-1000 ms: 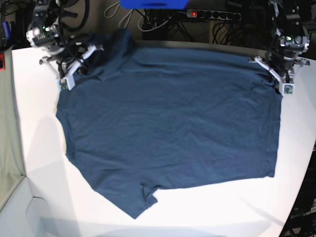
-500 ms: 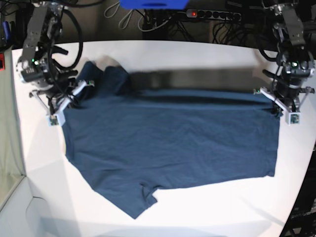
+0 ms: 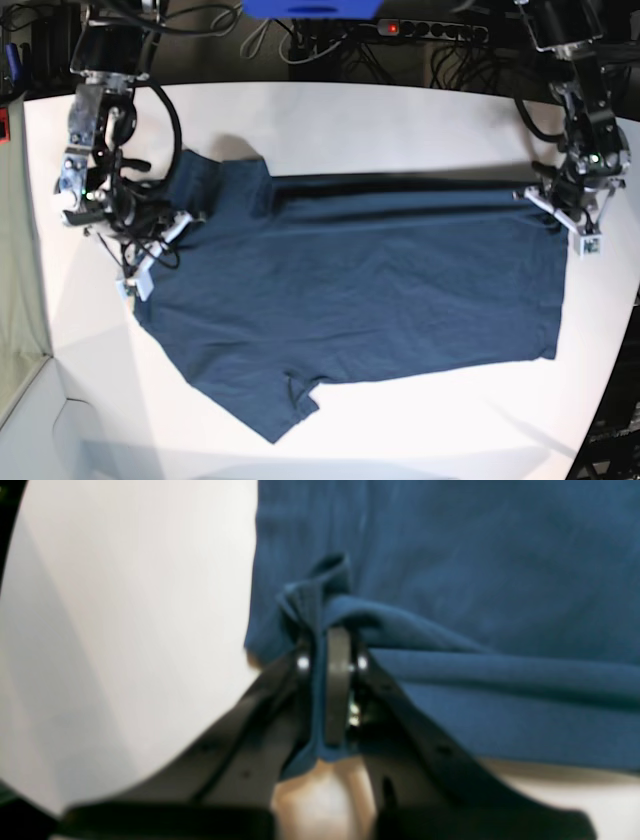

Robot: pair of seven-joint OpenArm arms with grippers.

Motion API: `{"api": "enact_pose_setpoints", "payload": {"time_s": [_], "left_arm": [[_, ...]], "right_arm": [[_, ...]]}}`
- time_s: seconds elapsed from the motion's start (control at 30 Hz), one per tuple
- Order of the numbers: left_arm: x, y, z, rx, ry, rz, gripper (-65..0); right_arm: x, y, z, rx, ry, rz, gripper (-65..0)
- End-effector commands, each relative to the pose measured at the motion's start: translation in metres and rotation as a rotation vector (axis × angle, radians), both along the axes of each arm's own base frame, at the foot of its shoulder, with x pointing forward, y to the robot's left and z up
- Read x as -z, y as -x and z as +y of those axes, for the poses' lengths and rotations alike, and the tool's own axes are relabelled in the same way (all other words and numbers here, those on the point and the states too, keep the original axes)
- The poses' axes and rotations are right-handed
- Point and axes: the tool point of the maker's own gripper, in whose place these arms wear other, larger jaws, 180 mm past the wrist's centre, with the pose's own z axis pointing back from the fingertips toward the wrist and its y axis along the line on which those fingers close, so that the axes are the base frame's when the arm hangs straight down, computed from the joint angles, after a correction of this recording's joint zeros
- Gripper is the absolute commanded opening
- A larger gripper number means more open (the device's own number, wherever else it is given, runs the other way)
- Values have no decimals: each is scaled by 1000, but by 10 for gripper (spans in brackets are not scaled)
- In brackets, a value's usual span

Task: Layout the t-shirt on the table in an organized manner, then fold the t-shirt properly
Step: 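Lift the held corners and fold them toward the hem with both grippers, then release the fold and regrasp the shirt edges with both grippers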

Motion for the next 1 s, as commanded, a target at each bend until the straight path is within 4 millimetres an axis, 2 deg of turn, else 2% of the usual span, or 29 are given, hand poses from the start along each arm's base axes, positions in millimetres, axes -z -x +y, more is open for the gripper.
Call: {"api": "enact_pose_setpoints", "payload": {"time_s": [0.0, 0.2, 0.4, 0.47, 0.6, 0.67, 0.77, 0.83, 0.97], "left_arm": [[-14, -12, 9, -11, -28, -47, -650], [-16, -32, 12, -30, -1, -63, -650], [-8, -38, 13, -45, 25, -39, -641], [-6, -37, 13, -47, 29, -24, -581], [-8, -37, 13, -48, 28, -19, -362], [-15, -39, 14, -51, 27, -43, -286], [-33, -45, 11, -38, 11, -94, -282], [-53, -45, 6, -18, -15, -137, -283], [-61, -24, -5, 10, -48, -155, -283]], "right_arm": [[-12, -11, -5, 5, 13, -47, -650], [-5, -18, -5, 15, -7, -64, -650], [7, -17, -12, 25, -8, -48, -650], [8, -17, -15, 27, -4, -47, -650], [7, -17, -21, 28, 12, -47, -650], [7, -17, -22, 28, 13, -47, -650], [7, -17, -23, 28, 15, -46, -650], [8, -17, -22, 28, 13, -46, -650], [7, -17, -22, 28, 12, -46, -650]]}}
